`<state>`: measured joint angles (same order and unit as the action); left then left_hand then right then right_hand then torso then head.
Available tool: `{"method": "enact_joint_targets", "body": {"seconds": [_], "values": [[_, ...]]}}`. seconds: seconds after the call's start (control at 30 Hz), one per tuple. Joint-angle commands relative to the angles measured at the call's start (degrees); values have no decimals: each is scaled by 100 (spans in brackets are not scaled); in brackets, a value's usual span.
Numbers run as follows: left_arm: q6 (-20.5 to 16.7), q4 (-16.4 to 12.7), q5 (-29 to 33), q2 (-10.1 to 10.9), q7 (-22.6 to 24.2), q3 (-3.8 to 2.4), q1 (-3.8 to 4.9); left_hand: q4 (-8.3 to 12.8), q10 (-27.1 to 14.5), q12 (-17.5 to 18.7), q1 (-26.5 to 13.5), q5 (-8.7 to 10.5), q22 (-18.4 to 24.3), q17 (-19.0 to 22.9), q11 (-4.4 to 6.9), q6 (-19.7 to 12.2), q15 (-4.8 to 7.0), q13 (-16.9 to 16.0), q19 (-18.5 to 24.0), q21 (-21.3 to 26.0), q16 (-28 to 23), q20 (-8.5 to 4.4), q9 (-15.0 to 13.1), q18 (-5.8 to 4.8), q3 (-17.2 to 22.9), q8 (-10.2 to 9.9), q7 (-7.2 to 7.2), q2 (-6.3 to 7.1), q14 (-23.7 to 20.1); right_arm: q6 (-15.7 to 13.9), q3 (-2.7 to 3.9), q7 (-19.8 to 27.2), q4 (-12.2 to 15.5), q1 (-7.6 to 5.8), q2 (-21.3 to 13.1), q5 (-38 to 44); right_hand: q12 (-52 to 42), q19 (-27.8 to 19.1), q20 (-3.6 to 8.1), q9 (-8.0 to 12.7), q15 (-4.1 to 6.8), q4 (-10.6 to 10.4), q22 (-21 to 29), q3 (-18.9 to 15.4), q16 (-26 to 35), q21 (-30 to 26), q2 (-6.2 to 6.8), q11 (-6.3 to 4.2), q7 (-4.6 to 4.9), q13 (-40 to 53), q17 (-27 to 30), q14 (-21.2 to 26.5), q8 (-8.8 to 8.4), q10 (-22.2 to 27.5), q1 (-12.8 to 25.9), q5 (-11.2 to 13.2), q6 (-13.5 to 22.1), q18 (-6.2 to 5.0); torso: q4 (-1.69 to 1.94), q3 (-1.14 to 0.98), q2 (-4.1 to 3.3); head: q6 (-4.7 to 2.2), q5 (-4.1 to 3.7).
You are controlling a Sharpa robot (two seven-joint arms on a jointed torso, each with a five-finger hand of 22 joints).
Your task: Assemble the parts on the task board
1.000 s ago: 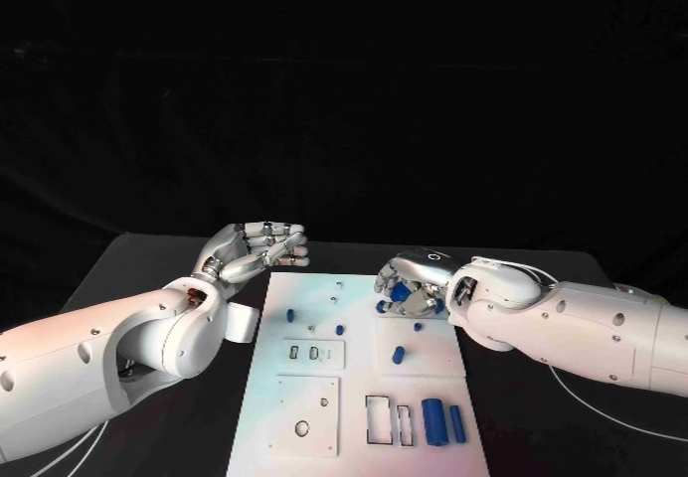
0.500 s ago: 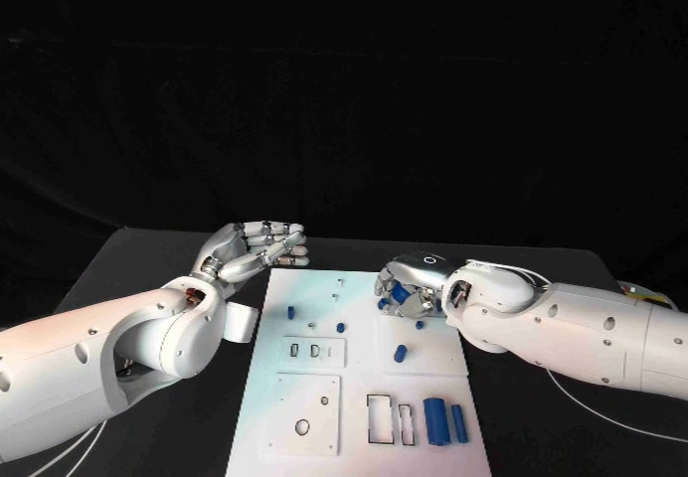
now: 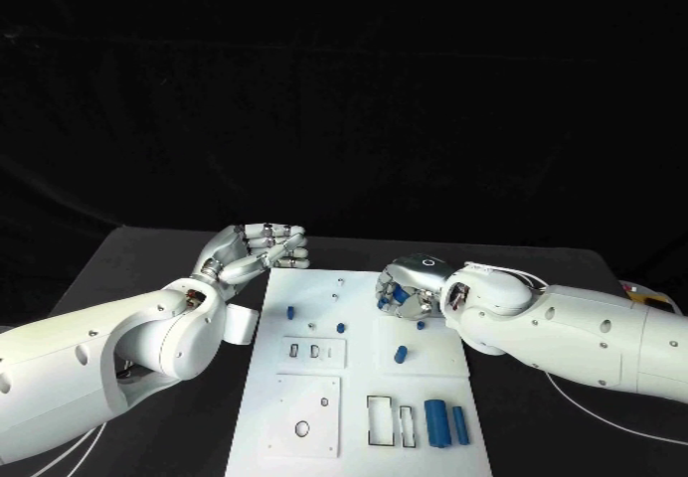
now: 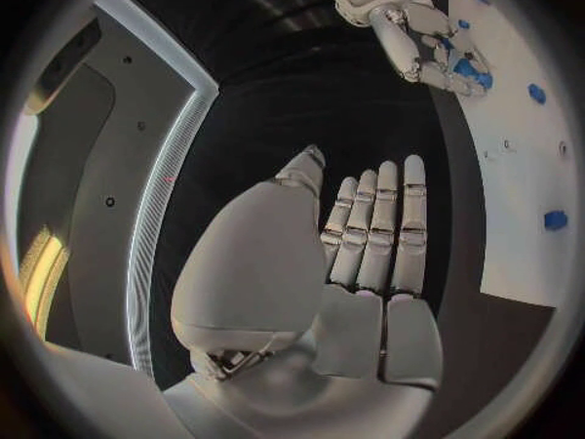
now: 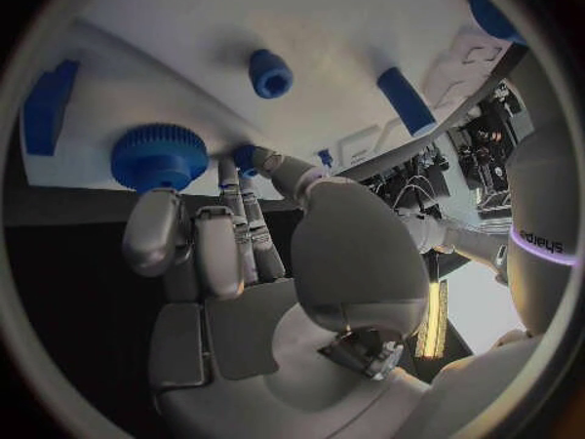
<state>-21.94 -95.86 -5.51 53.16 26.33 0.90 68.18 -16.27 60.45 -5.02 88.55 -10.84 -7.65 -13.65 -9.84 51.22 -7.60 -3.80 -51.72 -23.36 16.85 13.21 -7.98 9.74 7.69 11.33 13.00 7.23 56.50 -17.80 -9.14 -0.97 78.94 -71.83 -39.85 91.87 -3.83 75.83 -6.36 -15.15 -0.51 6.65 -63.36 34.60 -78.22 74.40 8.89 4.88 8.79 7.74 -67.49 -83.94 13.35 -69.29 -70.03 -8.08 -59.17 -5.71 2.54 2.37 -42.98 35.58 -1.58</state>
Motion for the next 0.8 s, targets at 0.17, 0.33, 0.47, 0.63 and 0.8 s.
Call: {"method": "enact_joint_targets", "body": {"seconds": [0.17,0.33,0.47,0.63,0.8], "values": [[139,1,-20,-14,-17,-6,10,-19,11,63,-45,36,-28,-44,-23,-14,20,-3,-52,-65,31,2,7,71,29,-16,30,-18,21,-231,-12,-102,-13,44,13,63,-14,58,32,-171,63,-74,-165,103,-69,108,-179,-60,-76,55,30,-208,171,-201,1,423,-143,60,0,2,-25,-17,20],[137,10,-16,-14,-27,-6,10,-19,11,65,-47,36,-29,-47,-23,-15,21,-4,-54,-69,34,1,7,71,28,-17,30,-18,25,-471,-11,-153,22,49,-8,50,-28,118,69,-278,106,-61,-305,149,-95,193,-252,-111,-130,94,24,-211,274,-308,-51,462,-210,82,-5,6,-35,-33,19],[136,16,-12,-7,-31,-6,10,-18,11,66,-48,36,-30,-48,-22,-15,21,-4,-54,-71,35,0,7,71,28,-17,30,-18,25,-658,-4,-215,130,48,-60,43,-14,128,76,-306,111,-48,-333,158,-107,210,-249,-112,-132,98,14,-214,297,-302,-62,464,-212,86,-9,11,-42,-43,23],[135,26,-2,13,-39,-6,10,-17,10,68,-48,36,-32,-50,-22,-16,20,-4,-54,-74,35,0,7,70,28,-18,29,-18,25,-868,27,-356,222,16,-20,36,-7,127,78,-317,111,-44,-335,156,-106,212,-236,-111,-131,98,22,-213,303,-295,-58,465,-206,87,-35,6,-49,-68,73],[140,40,1,19,-43,-6,10,-15,9,70,-48,36,-32,-51,-22,-17,20,-4,-53,-75,35,-1,7,69,28,-18,29,-17,23,-1019,48,-470,122,-25,140,27,6,124,80,-334,109,-33,-339,166,-114,214,-227,-108,-130,97,15,-214,313,-278,-64,457,-199,87,-14,17,-59,-72,53]]}}
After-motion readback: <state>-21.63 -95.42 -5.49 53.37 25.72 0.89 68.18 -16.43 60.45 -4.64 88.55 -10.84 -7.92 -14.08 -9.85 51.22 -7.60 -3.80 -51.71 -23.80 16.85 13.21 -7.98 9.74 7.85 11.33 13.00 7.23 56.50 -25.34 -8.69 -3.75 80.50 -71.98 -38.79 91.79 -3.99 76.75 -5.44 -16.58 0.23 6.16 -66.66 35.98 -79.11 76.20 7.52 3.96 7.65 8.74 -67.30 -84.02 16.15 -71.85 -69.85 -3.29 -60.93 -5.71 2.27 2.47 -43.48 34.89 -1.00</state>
